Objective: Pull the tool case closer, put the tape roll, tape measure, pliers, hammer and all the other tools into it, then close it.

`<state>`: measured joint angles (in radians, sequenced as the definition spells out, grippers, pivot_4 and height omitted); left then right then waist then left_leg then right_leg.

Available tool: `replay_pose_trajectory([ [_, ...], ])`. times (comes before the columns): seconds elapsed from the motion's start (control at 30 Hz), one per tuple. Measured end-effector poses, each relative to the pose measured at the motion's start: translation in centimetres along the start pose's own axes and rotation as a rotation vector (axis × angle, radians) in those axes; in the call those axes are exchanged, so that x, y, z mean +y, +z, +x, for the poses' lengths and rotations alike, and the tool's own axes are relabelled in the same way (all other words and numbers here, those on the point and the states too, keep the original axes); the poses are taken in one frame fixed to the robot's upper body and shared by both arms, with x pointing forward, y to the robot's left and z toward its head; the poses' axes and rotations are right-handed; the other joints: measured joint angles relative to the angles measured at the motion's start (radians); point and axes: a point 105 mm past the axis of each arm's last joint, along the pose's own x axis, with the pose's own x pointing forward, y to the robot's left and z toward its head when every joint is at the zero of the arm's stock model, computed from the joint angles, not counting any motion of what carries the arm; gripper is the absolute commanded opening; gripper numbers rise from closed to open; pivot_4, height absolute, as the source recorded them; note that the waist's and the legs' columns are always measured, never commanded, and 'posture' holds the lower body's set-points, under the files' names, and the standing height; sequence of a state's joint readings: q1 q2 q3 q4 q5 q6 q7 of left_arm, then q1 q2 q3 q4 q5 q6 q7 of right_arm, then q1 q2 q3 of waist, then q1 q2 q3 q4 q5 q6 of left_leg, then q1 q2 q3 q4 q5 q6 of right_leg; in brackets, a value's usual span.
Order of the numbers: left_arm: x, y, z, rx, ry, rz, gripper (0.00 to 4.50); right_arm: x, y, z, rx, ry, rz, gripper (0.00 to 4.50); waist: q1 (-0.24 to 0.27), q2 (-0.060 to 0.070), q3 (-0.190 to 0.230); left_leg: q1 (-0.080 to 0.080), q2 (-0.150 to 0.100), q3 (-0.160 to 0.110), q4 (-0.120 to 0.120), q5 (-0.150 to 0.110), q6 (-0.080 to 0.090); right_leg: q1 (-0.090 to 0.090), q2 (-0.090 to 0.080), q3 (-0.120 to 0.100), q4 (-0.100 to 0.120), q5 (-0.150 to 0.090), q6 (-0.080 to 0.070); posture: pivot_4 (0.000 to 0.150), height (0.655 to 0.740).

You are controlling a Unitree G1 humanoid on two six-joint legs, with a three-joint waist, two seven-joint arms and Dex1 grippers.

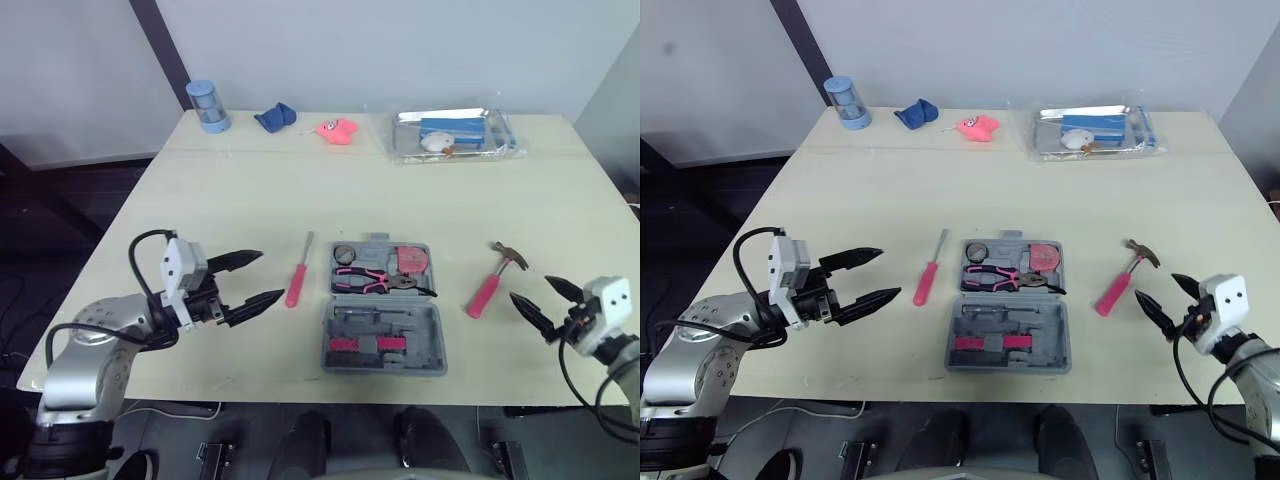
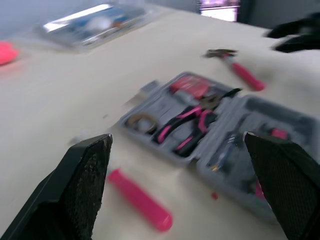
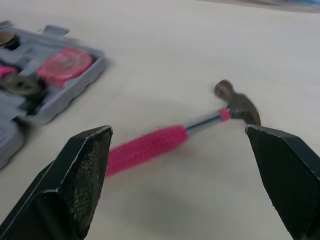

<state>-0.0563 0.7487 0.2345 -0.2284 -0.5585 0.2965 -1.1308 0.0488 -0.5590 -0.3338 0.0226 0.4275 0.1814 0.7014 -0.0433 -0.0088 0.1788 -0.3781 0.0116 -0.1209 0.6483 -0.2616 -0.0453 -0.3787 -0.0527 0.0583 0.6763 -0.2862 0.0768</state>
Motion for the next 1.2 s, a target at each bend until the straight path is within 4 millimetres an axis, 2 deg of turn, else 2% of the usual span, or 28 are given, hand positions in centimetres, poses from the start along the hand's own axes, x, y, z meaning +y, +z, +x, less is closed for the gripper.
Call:
replay_pose_trajectory([
  [0.17,-0.5,2.1,1.0,-0.030,-0.102,0.055,4.48,0.6,0.2,3.7,0.012,-0.105,0.104,4.50,0.000,0.000,0.000,-0.001,0.000,0.000,0.000,0.000,0.000,-0.001,0.000,0.000,0.001,0.000,0.000,0.150,0.7400],
  [0.33,-1.5,3.8,1.7,-0.075,-0.189,0.076,4.48,1.3,0.0,6.1,0.067,-0.230,0.200,4.50,0.000,0.000,0.001,-0.001,0.000,-0.001,0.000,0.000,0.000,-0.001,0.000,0.000,0.000,0.000,0.000,0.150,0.7400],
  [0.6,-1.7,4.7,1.9,-0.098,-0.220,0.088,4.48,1.8,-1.2,7.4,0.190,-0.400,0.258,4.50,-0.001,0.001,0.001,-0.002,0.000,0.000,0.000,0.000,0.000,-0.003,0.000,0.000,0.001,0.000,0.000,0.150,0.7400],
  [0.9,-1.7,4.9,2.1,-0.102,-0.222,0.096,4.48,0.3,-0.7,8.9,0.265,-0.517,0.323,4.50,-0.002,0.001,0.001,-0.002,0.000,0.000,-0.001,0.000,0.000,-0.003,0.001,0.000,0.001,0.000,0.000,0.150,0.7400],
  [1.0,-1.7,5.1,2.3,-0.106,-0.218,0.105,4.50,0.2,-1.1,9.2,0.305,-0.517,0.334,3.64,-0.002,0.001,0.001,-0.002,0.000,0.000,-0.001,0.000,0.000,-0.003,0.001,0.000,0.001,0.000,0.000,0.150,0.7400],
  [1.07,-1.8,5.3,2.4,-0.108,-0.218,0.113,4.50,0.0,-1.4,9.1,0.324,-0.531,0.329,2.57,-0.001,0.001,0.001,-0.002,0.000,0.000,-0.001,0.000,0.000,-0.003,0.001,0.000,0.000,0.000,0.000,0.150,0.7400],
  [1.13,-1.8,5.3,2.4,-0.109,-0.214,0.114,4.50,-0.3,-1.6,9.0,0.329,-0.546,0.323,1.84,-0.002,0.001,0.001,-0.002,0.000,0.000,-0.001,0.000,0.000,-0.003,0.001,0.000,0.001,0.000,0.000,0.150,0.7400],
  [1.17,-1.8,5.3,2.4,-0.110,-0.211,0.115,4.50,-0.5,-1.6,8.9,0.327,-0.553,0.324,1.33,-0.002,0.001,0.001,-0.002,0.000,0.000,-0.001,0.000,0.000,-0.003,0.001,0.000,0.001,0.000,0.000,0.150,0.7400],
  [1.2,-1.8,5.4,2.5,-0.110,-0.209,0.117,4.50,-0.7,-1.6,8.9,0.325,-0.562,0.329,1.09,-0.004,0.001,0.001,-0.002,0.000,0.000,-0.001,0.000,0.000,-0.003,0.001,0.000,0.001,0.000,0.000,0.150,0.7400],
])
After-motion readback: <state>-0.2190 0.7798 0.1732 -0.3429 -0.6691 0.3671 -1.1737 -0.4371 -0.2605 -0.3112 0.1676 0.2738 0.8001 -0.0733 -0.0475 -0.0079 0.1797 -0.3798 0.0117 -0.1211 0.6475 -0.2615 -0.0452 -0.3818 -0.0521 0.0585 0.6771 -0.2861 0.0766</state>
